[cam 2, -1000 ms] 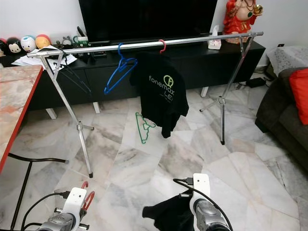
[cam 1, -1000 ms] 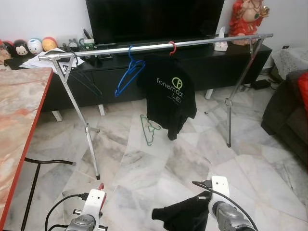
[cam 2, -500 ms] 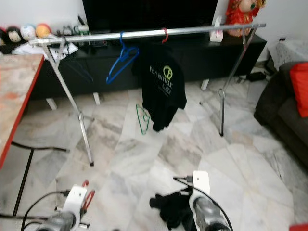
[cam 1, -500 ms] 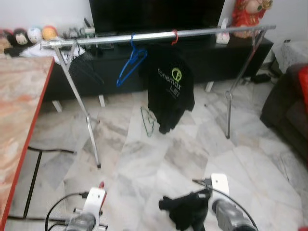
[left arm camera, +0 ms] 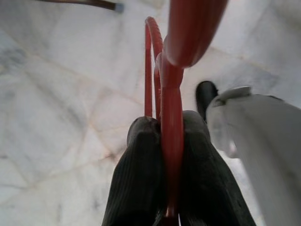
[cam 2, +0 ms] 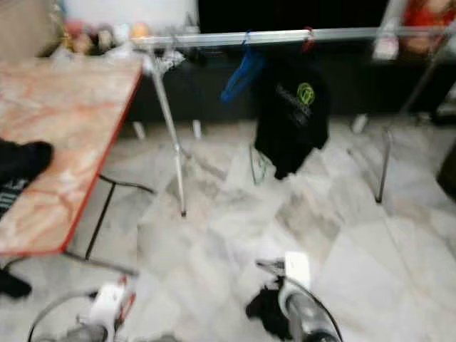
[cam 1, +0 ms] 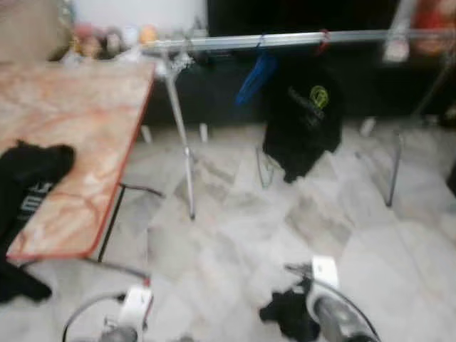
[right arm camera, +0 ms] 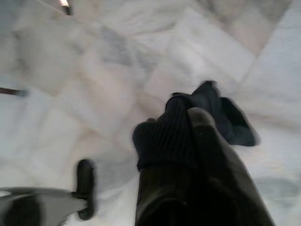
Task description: Hang hanger
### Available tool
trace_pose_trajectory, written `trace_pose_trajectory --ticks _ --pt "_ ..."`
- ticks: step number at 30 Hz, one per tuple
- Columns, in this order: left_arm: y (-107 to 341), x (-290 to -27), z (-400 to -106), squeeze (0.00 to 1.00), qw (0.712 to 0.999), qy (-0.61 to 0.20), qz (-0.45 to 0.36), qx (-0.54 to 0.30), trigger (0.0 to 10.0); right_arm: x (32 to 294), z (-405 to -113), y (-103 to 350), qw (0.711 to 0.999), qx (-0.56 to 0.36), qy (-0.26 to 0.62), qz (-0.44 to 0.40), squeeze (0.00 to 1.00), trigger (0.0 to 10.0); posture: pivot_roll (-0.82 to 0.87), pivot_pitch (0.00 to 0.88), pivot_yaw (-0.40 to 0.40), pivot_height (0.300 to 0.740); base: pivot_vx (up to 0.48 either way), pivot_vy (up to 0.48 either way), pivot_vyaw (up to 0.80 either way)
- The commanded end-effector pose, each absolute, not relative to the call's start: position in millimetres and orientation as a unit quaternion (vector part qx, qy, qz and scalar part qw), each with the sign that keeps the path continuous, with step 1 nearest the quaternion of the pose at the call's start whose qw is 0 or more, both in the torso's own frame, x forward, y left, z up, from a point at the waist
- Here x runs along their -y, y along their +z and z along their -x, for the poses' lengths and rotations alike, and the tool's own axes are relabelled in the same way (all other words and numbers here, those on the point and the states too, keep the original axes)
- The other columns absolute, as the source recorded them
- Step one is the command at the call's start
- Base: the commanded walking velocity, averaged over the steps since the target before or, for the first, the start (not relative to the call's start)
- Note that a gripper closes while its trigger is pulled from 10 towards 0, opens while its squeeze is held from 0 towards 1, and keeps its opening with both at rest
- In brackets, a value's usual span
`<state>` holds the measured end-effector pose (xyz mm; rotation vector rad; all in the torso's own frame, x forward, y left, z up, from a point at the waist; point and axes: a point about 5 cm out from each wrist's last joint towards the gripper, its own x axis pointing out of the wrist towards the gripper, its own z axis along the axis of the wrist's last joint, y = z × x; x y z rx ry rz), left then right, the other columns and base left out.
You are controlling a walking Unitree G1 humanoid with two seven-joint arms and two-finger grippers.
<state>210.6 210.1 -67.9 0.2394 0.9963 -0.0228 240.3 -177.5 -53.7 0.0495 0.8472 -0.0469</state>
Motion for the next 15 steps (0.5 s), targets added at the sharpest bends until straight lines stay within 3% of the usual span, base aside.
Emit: trace_pose_trajectory --ticks 1,8,13,15 --pt "-63.8 -203.2 -219.5 0.00 0.879 -0.023 -0.118 -0.462 10.0 187.3 -244.0 -49.7 0.915 -0.400 -0.035 -0.021 0.00 10.0 -0.11 0.000 -0.022 0.740 -0.341 0.000 0.00" --pt "-63.9 -203.3 -219.3 0.00 0.878 -0.024 -0.120 -0.462 10.0 187.3 -246.0 -48.1 0.918 -0.394 -0.030 -0.016 0.00 10.0 -0.11 0.000 -0.020 0.740 -0.343 0.000 0.00" --pt "-63.9 -203.6 -219.3 0.00 0.878 -0.024 -0.120 -0.462 10.0 186.9 -246.9 -47.5 0.920 -0.391 -0.032 -0.020 0.00 10.0 -0.11 0.000 -0.020 0.740 -0.347 0.000 0.75" --pt "-63.9 -203.7 -219.2 0.00 0.878 -0.024 -0.121 -0.462 10.0 186.5 -246.6 -47.7 0.919 -0.392 -0.031 -0.021 0.00 10.0 -0.11 0.000 -0.016 0.740 -0.349 0.000 0.00"
